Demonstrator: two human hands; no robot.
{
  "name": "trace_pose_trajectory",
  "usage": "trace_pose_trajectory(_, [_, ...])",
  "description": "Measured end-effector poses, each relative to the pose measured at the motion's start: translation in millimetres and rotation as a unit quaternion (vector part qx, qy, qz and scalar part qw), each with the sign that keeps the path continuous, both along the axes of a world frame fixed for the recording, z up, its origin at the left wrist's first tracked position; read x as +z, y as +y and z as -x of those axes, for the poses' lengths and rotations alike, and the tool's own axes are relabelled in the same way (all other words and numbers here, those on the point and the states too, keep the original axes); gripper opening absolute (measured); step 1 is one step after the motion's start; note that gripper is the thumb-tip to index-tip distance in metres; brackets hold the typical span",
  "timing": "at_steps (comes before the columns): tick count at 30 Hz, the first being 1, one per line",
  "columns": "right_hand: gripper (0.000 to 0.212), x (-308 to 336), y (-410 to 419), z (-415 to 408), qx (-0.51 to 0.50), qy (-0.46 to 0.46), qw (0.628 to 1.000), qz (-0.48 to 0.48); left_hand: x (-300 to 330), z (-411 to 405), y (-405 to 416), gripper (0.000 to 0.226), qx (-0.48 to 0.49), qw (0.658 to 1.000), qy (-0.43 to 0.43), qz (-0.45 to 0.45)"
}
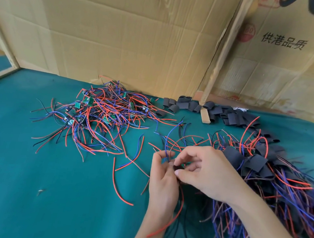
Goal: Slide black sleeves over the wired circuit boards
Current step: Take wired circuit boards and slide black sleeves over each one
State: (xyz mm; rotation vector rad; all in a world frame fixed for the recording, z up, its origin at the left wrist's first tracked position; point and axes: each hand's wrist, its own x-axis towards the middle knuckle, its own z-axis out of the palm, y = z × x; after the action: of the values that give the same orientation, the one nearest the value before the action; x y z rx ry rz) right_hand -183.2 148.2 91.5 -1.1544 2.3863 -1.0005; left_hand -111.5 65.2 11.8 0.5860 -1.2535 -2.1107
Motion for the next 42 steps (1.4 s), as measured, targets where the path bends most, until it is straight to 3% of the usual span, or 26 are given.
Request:
trace_pose_trajectory(4, [0.031, 10.6, -0.2, 2.3, 0.041, -0.015, 0.998, -0.046, 1.4, 1.1, 1.5, 0.018, 0.004, 1.000, -0.014, 0.023])
trace_pose_trajectory(9, [0.022, 2.3, -2.1, -8.9, 0.018, 0.102, 0.993, -0.055, 0.1, 1.1, -0.4, 0.018, 0.019, 0.998, -0.034, 0.040])
trace_pose_trajectory(14, [0.027, -3.5, 4.6, -13.3, -0.023, 0.127, 0.991, -0.023, -1.9, 1.8, -0.2, 0.021, 0.034, 0.998, -0.040, 0.028])
trace_pose_trajectory(18, [0.029, 2.7, 15.2, 2.5, -0.144, 0.004, 0.980, 0.140, 6.4, -0.8, 2.9, 0.019, -0.002, 0.999, 0.034, -0.042])
trace_pose_trajectory(21, [0.025, 3.2, 8.6, 8.3, -0.228, -0.111, 0.907, 0.337, 8.2, -0.7, 4.5, 0.019, -0.001, 0.998, 0.040, -0.054])
trace_pose_trajectory(25, [0.020, -2.8, -12.3, 1.1, -0.255, -0.222, 0.824, 0.455, 10.0, -0.8, 4.7, 0.018, -0.004, 0.998, 0.033, -0.046])
trace_pose_trajectory(28, [0.017, -5.4, -21.4, -1.8, -0.260, -0.286, 0.783, 0.488, 10.5, -1.1, 4.9, 0.018, -0.009, 0.999, 0.033, -0.039])
trace_pose_trajectory(37, [0.019, -2.4, -26.4, 1.9, -0.240, -0.316, 0.785, 0.476, 7.3, 1.5, 5.2, 0.022, -0.043, 0.998, 0.037, -0.003])
trace_pose_trajectory(42, [0.019, 5.9, -26.1, 8.0, -0.209, -0.344, 0.767, 0.500, 3.0, 2.4, 6.0, 0.023, -0.045, 0.999, 0.020, 0.019])
